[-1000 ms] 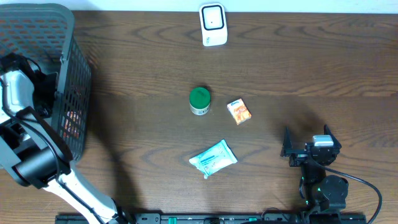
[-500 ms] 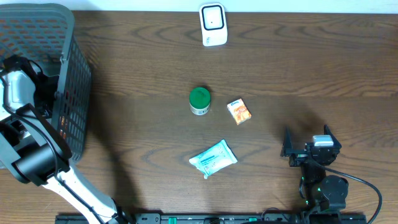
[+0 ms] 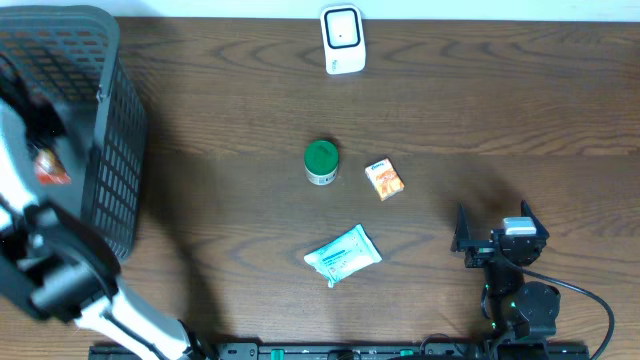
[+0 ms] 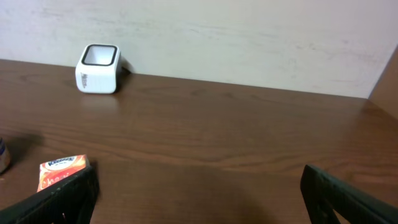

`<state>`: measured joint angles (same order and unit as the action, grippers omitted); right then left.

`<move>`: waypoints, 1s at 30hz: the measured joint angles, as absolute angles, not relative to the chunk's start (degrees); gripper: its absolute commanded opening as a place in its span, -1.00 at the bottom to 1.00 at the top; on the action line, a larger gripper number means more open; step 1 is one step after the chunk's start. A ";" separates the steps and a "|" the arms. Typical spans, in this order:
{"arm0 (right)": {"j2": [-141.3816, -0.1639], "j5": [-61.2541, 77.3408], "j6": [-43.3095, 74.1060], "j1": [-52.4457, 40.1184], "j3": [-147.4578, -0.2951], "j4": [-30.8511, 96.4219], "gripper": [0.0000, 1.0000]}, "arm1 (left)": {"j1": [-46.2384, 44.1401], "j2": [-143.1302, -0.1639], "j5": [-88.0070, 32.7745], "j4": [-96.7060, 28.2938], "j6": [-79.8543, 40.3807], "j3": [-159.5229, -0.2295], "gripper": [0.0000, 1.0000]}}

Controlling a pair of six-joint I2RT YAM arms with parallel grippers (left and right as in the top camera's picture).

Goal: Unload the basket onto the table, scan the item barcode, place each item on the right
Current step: 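Reach left gripper into basket and grasp red TOP chocolate bar, then bring chocolate bar under scanner with left gripper and lower it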

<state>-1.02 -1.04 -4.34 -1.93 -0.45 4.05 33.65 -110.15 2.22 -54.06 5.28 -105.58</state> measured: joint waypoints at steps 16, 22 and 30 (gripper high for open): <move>-0.99 -1.04 -4.32 -1.93 -0.45 4.05 0.99 | 1.72 -77.93 -25.26 -56.01 -8.56 -107.94 -0.86; -0.99 -1.04 -4.32 -1.91 -0.45 4.05 0.99 | -19.57 -90.87 -26.74 -53.34 -7.73 -101.84 -0.85; -0.99 -1.04 -4.32 -1.91 -0.45 4.05 0.98 | -34.61 -110.10 -26.87 -45.25 -7.77 -100.82 -0.85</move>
